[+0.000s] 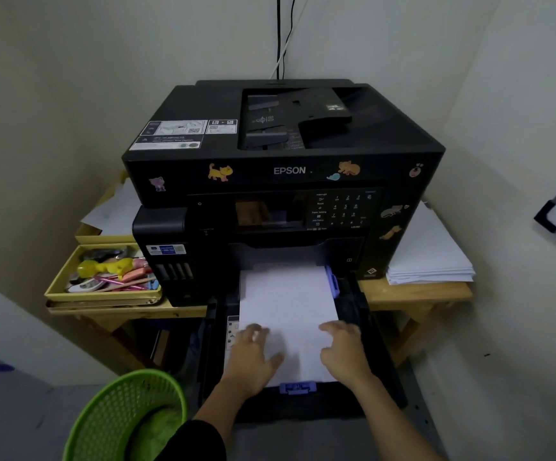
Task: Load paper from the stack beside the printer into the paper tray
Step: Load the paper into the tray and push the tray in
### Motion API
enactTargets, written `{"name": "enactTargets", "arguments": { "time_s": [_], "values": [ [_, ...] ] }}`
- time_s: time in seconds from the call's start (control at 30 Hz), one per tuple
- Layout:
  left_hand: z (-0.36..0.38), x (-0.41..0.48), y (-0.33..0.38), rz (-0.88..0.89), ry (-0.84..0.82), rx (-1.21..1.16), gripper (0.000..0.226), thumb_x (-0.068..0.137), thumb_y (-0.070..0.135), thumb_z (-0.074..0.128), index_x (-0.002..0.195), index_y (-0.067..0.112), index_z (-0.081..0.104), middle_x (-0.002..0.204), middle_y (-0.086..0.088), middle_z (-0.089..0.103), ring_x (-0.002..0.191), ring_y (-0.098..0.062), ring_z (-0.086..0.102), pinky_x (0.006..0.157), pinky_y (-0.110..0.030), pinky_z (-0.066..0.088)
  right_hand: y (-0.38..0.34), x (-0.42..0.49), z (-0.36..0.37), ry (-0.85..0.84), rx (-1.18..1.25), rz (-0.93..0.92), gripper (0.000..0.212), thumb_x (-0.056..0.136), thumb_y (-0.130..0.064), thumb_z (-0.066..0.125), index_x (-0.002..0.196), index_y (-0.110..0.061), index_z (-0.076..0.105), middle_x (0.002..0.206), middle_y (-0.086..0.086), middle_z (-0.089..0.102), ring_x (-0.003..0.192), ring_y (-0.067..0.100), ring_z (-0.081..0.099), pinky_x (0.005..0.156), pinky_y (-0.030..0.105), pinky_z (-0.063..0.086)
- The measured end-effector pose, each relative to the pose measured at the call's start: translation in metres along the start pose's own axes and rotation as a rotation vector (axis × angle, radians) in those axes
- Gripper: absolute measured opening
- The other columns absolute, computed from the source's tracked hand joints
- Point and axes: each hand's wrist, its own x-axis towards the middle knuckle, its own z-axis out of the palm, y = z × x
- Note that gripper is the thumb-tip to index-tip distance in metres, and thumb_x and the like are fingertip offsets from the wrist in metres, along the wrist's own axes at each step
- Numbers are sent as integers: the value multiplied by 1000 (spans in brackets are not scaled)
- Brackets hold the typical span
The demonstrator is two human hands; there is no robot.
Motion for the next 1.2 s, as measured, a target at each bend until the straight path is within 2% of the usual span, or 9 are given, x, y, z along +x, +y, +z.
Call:
{"name": "enactTargets", "arguments": {
  "time_s": [0.07,0.13,0.2,0.27,0.37,0.43,0.5,0.67,1.2],
  "values": [
    [1,-12,0,114,-181,-142,87,78,60,58,148,18,27,156,2,15,142,-17,16,116,-27,16,0,-9,-4,-253,21,-85,66,76,-2,53,140,-16,43,147,4,34,137,19,27,110,21,26],
    [5,-22,0,119,-347,-202,113,63,71,63,151,20,15,159,6,1,146,-14,3,118,-28,9,2,-18,-4,-495,-39,-82,83,73,-10,60,147,-22,27,157,-2,12,144,16,9,112,23,18],
    [7,-26,-1,131,-481,-83,131,54,76,65,151,20,-2,159,5,-16,146,-15,-13,120,-34,2,3,-25,-3,-647,-177,-91,100,68,-21,66,150,-29,11,159,-7,-11,145,16,-10,118,35,11],
    [8,-27,-2,217,-517,194,129,62,65,69,150,16,-12,156,-3,-25,144,-22,-22,120,-39,-2,3,-30,-1,-716,-319,-123,116,64,-32,75,150,-33,-2,156,-4,-27,143,19,-23,119,43,1],
    [13,-30,2,280,-454,440,117,75,37,71,148,7,-15,156,-12,-24,144,-29,-19,120,-38,1,-1,-35,7,-691,-544,-172,127,65,-30,82,148,-31,-14,151,-1,-37,140,24,-31,118,49,-8],
    [16,-32,5,265,-444,469,106,79,23,64,148,5,-15,156,-15,-22,145,-31,-17,120,-37,0,-1,-39,13,-599,-597,-192,111,76,-8,69,149,-30,-11,152,3,-34,142,25,-26,118,49,-6],
    [16,-31,6,250,-467,452,100,80,16,59,148,5,-15,156,-15,-22,145,-30,-17,120,-38,-1,-2,-39,14,-571,-619,-198,101,79,0,57,149,-29,-8,154,6,-31,143,27,-23,118,49,-5],
    [14,-26,4,250,-537,404,101,80,15,59,147,5,-16,154,-16,-25,144,-31,-20,119,-39,-2,-3,-36,17,-597,-660,-187,98,80,1,53,149,-28,-10,153,8,-32,142,29,-25,116,54,-4],
    [17,-14,10,264,-559,362,102,77,8,58,147,4,-16,153,-19,-27,141,-35,-24,118,-41,-6,5,-30,19,-528,-660,-197,97,79,-3,54,149,-27,-9,155,6,-28,142,31,-24,112,63,0]
  ]
}}
